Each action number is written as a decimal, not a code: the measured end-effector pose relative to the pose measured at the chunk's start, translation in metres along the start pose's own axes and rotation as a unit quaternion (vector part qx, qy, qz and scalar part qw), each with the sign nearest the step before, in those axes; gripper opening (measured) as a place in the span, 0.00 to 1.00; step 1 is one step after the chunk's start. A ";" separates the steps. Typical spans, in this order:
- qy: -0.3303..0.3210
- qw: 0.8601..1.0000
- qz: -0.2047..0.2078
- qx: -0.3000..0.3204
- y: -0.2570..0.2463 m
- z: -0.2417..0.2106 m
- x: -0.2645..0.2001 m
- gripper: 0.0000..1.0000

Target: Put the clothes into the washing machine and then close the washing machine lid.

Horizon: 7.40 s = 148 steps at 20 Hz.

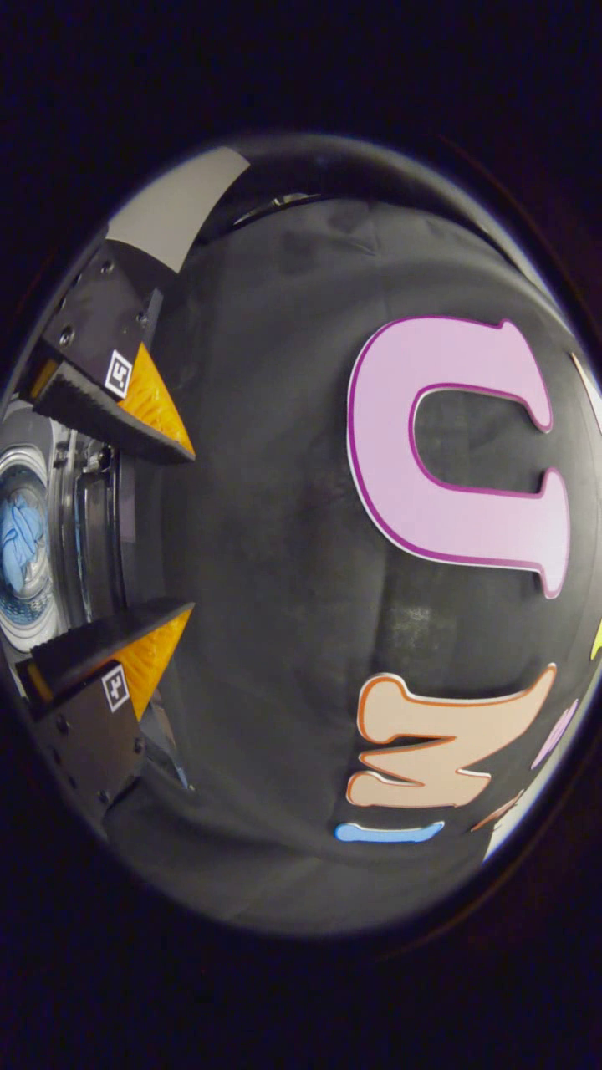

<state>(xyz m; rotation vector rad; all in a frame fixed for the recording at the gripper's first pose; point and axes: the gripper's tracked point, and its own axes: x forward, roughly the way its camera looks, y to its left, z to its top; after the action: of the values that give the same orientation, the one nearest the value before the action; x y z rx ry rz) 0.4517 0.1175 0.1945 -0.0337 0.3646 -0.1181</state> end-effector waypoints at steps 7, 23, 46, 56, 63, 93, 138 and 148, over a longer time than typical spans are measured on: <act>0.007 1.000 0.017 -0.010 -0.006 -0.020 -0.047 0.99; 0.039 0.998 0.053 0.000 -0.028 -0.080 -0.114 0.99; -0.146 0.988 0.044 0.031 -0.130 -0.107 -0.188 0.98; -0.243 0.968 0.051 0.031 -0.162 -0.211 -0.242 0.98; -0.270 0.961 0.036 0.038 -0.182 -0.270 -0.275 0.98; -0.163 0.982 0.055 0.073 -0.179 -0.358 -0.296 0.96; -0.180 0.982 0.053 0.034 -0.173 -0.363 -0.327 0.96; -0.180 0.982 0.053 0.034 -0.173 -0.363 -0.327 0.96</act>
<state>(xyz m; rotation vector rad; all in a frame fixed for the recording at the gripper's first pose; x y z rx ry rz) 0.0001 -0.0187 -0.0197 0.0321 -0.0008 -0.0168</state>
